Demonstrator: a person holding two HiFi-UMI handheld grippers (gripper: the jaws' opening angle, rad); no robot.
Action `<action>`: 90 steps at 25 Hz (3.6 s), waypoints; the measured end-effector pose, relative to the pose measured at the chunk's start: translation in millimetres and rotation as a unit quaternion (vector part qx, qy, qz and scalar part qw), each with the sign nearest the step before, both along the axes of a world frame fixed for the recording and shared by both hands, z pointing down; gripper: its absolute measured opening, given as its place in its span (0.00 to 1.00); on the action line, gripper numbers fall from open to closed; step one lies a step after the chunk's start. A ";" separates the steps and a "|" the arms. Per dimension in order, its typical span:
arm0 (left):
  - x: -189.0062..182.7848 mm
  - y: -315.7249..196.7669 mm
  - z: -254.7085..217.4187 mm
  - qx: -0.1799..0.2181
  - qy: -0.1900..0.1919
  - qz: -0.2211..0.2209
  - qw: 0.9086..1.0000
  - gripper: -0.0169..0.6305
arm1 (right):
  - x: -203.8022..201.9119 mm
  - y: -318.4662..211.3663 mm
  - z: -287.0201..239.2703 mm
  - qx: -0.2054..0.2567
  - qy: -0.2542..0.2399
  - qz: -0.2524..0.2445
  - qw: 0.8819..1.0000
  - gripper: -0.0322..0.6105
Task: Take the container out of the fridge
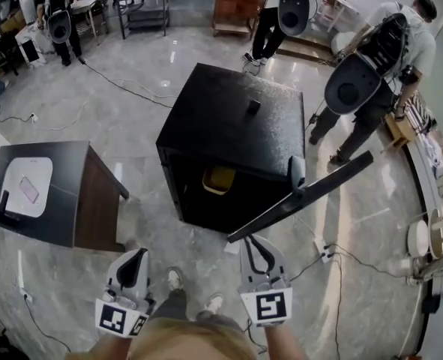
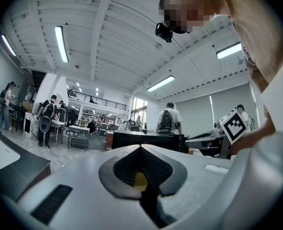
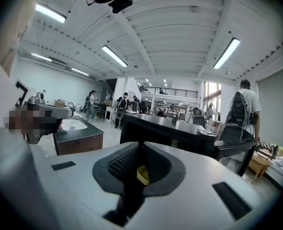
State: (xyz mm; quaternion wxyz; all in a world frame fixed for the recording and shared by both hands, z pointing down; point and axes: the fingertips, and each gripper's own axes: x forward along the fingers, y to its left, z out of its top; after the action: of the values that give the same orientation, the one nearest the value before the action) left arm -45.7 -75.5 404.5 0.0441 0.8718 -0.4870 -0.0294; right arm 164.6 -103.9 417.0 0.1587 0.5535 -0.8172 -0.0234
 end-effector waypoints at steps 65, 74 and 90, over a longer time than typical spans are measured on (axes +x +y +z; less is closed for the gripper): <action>-39.1 -76.3 77.3 -0.069 -0.008 0.023 0.997 0.03 | -47.6 -149.3 195.6 -0.113 0.284 -0.096 0.947 0.19; -41.7 -86.1 86.5 -0.078 -0.006 0.021 0.997 0.03 | -46.8 -167.8 220.8 -0.128 0.311 -0.111 0.935 0.21; -49.9 -97.6 109.6 -0.094 -0.015 0.015 0.995 0.03 | -41.0 -191.7 266.1 -0.154 0.352 -0.129 0.914 0.22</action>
State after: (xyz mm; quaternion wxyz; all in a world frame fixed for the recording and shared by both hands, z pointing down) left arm -95.6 -173.1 514.1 0.1188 0.8712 -0.4753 0.0304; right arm 123.6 -295.7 683.1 0.5149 0.3675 -0.7664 -0.1114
